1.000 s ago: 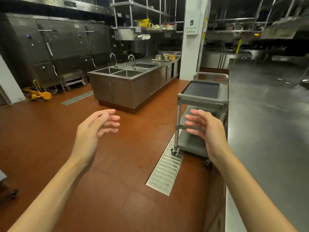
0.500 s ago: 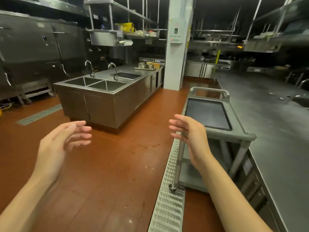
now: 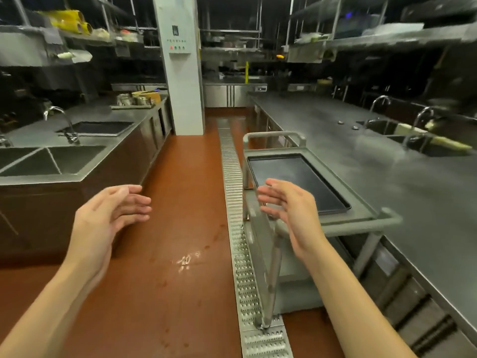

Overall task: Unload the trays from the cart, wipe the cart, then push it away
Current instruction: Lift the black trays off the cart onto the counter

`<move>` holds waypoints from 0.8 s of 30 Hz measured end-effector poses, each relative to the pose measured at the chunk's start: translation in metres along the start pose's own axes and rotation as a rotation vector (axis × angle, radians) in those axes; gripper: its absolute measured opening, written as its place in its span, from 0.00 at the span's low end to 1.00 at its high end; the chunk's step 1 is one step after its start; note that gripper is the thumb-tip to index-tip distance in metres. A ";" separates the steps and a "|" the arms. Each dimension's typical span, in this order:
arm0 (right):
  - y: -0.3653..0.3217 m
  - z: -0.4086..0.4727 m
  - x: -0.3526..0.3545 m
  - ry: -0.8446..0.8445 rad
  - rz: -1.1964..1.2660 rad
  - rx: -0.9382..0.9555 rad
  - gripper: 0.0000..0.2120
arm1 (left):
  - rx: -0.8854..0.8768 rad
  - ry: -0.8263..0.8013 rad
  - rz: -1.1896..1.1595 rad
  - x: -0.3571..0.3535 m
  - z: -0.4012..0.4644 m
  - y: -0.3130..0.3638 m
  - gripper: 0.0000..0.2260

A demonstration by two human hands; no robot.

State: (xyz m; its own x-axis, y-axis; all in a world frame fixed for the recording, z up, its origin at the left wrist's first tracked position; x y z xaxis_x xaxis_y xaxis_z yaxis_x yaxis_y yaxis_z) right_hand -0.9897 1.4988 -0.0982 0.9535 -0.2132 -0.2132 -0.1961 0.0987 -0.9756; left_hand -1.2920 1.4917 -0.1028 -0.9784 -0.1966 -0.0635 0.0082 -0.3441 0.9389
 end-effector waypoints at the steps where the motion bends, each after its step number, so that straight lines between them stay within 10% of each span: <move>1: 0.009 0.022 -0.012 0.024 0.002 0.012 0.10 | 0.000 -0.022 0.000 0.000 0.026 -0.015 0.13; 15: 0.056 0.311 -0.148 0.309 0.017 0.066 0.09 | 0.009 -0.316 -0.056 -0.003 0.407 -0.134 0.27; 24: 0.089 0.411 -0.172 0.714 0.003 0.094 0.10 | 0.120 -0.665 -0.213 -0.111 0.586 -0.236 0.11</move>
State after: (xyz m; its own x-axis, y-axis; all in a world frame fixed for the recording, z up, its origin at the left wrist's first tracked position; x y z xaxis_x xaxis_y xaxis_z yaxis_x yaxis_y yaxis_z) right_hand -1.0766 1.9433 -0.1266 0.5642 -0.7932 -0.2290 -0.1474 0.1762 -0.9733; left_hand -1.3061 2.1329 -0.1192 -0.8752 0.4793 -0.0657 -0.1825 -0.2013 0.9624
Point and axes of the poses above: each hand's wrist, its own z-axis towards the middle knuckle, its own x-axis out of the back of the hand, y = z × x, the point moved 1 cm from there along z, towards the middle knuckle, and after that the axes turned 1 degree about -z, right-handed, at the moved point
